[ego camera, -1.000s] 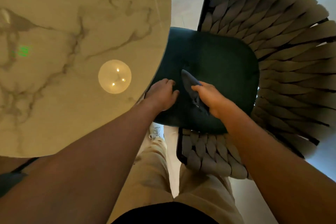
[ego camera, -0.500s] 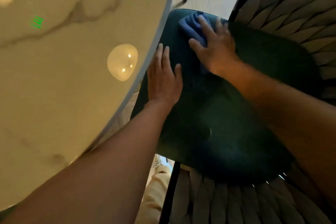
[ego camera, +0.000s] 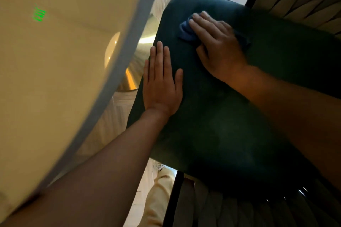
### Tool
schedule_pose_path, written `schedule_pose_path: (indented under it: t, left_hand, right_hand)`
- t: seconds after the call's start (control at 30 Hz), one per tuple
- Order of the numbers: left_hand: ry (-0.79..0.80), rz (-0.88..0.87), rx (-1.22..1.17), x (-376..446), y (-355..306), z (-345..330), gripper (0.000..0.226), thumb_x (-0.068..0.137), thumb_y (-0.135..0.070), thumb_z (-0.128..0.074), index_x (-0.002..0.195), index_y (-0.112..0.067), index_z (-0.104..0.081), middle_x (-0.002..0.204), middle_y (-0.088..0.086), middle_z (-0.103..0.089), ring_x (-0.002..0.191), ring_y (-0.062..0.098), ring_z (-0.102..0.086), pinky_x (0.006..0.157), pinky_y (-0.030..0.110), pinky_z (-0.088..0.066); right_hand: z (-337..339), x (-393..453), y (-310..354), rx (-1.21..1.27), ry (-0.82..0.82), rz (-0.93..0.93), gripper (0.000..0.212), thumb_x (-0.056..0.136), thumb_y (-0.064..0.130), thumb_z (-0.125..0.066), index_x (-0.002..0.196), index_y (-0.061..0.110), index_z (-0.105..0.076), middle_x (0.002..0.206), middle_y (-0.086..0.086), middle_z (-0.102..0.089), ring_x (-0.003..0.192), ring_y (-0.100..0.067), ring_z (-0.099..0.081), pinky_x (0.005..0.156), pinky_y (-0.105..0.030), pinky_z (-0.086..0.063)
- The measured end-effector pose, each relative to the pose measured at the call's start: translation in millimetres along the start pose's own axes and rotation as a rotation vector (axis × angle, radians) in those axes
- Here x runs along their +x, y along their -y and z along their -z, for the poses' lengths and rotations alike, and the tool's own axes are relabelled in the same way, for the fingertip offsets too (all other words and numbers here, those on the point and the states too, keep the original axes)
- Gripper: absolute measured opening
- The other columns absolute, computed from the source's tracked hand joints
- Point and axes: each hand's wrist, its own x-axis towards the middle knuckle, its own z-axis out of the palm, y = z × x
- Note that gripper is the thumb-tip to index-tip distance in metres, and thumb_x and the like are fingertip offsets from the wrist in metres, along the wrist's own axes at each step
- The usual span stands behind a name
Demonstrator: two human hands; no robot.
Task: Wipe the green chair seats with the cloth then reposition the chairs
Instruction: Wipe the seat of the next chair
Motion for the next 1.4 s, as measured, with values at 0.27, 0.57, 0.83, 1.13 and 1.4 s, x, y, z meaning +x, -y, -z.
schedule_pose_path:
  t: [0.27, 0.57, 0.83, 1.13, 1.4]
  left_hand:
    - [-0.04, -0.034, -0.157, 0, 6, 5, 0.06, 0.103, -0.02, -0.034, 0.159, -0.002, -0.022, 0.168, 0.015, -0.015, 0.157, 0.027, -0.01, 0.128, 0.041, -0.01]
    - [0.003, -0.138, -0.111, -2, 2, 11, 0.061, 0.101, -0.016, -0.04, 0.158, 0.001, -0.026, 0.167, 0.017, -0.019, 0.156, 0.03, -0.012, 0.128, 0.046, -0.012]
    - [0.03, -0.3, -0.1, 30, -39, 11, 0.066, 0.103, -0.028, -0.043, 0.159, -0.001, -0.022, 0.168, 0.016, -0.015, 0.157, 0.029, -0.009, 0.128, 0.038, -0.002]
    - [0.092, -0.327, 0.071, 50, -51, -5, 0.065, 0.106, -0.034, -0.026, 0.161, -0.004, -0.013, 0.17, 0.013, -0.007, 0.158, 0.027, -0.003, 0.128, 0.042, -0.004]
    - [0.11, -0.346, -0.001, 48, -50, 2, 0.063, 0.103, -0.026, -0.029, 0.16, -0.002, -0.018, 0.17, 0.014, -0.011, 0.157, 0.029, -0.006, 0.128, 0.043, -0.004]
  right_hand:
    - [9, -36, 3, 0.232, 0.058, 0.188, 0.033, 0.092, 0.008, -0.058, 0.122, 0.011, -0.072, 0.131, -0.002, -0.068, 0.129, -0.021, -0.059, 0.108, -0.043, -0.041]
    - [33, -58, 9, 0.416, 0.172, 0.148, 0.021, 0.084, 0.002, -0.064, 0.09, 0.01, -0.082, 0.1, -0.001, -0.078, 0.101, -0.015, -0.073, 0.095, -0.039, -0.054]
    - [69, -61, -11, 0.276, -0.289, -0.254, 0.036, 0.093, 0.002, -0.051, 0.124, 0.003, -0.069, 0.13, -0.006, -0.065, 0.125, -0.022, -0.06, 0.11, -0.036, -0.045]
    - [32, -48, -30, 0.019, -0.248, -0.379, 0.054, 0.092, 0.01, -0.042, 0.144, 0.007, -0.053, 0.151, -0.012, -0.051, 0.144, -0.026, -0.042, 0.119, -0.044, -0.029]
    - [32, -81, -22, 0.209, -0.264, -0.168, 0.037, 0.083, -0.009, -0.052, 0.105, 0.006, -0.078, 0.117, -0.006, -0.074, 0.114, -0.022, -0.067, 0.101, -0.043, -0.049]
